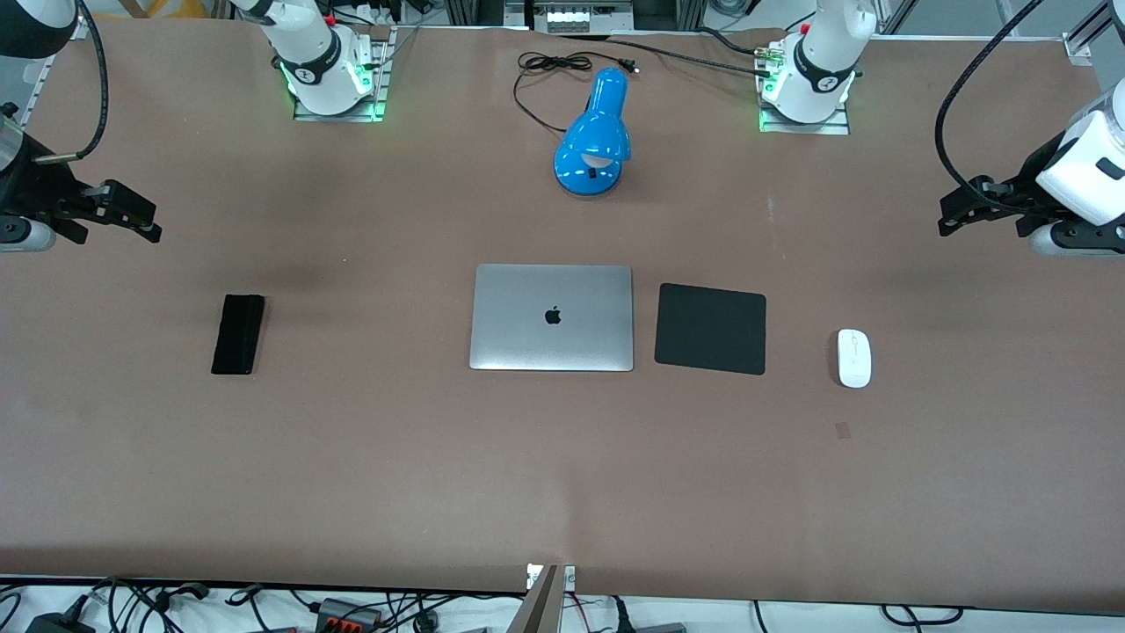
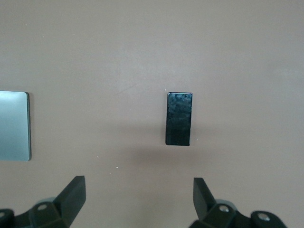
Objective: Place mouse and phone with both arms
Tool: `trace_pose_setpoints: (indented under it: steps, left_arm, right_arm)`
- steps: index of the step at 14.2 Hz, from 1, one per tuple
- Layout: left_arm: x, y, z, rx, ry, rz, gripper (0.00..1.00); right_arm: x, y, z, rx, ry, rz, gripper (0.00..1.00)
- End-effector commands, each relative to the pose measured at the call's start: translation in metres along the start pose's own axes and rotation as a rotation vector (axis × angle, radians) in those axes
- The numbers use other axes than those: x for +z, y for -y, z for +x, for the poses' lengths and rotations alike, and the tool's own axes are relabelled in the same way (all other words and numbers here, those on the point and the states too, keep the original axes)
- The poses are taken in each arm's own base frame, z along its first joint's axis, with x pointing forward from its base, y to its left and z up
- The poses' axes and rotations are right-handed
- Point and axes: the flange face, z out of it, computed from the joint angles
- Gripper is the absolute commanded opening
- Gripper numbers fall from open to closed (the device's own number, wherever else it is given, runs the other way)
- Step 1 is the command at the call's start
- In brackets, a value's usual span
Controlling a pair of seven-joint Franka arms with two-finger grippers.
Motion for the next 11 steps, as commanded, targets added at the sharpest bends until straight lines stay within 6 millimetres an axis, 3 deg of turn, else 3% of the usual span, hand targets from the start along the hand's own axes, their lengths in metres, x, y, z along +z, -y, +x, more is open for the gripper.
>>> trace_pose_setpoints:
  steps: [1, 11]
  left_arm:
    - [-0.004, -0.001, -0.005, -0.004, -0.003, -0.013, 1.00]
    - [-0.005, -0.003, -0.005, 0.001, -0.006, -0.010, 1.00]
  right_arm:
    - [-0.008, 0.000, -0.005, -0.012, 0.001, -0.004, 1.00]
    - [0.007, 0.002, 0.000, -0.014, 0.036, -0.002, 1.00]
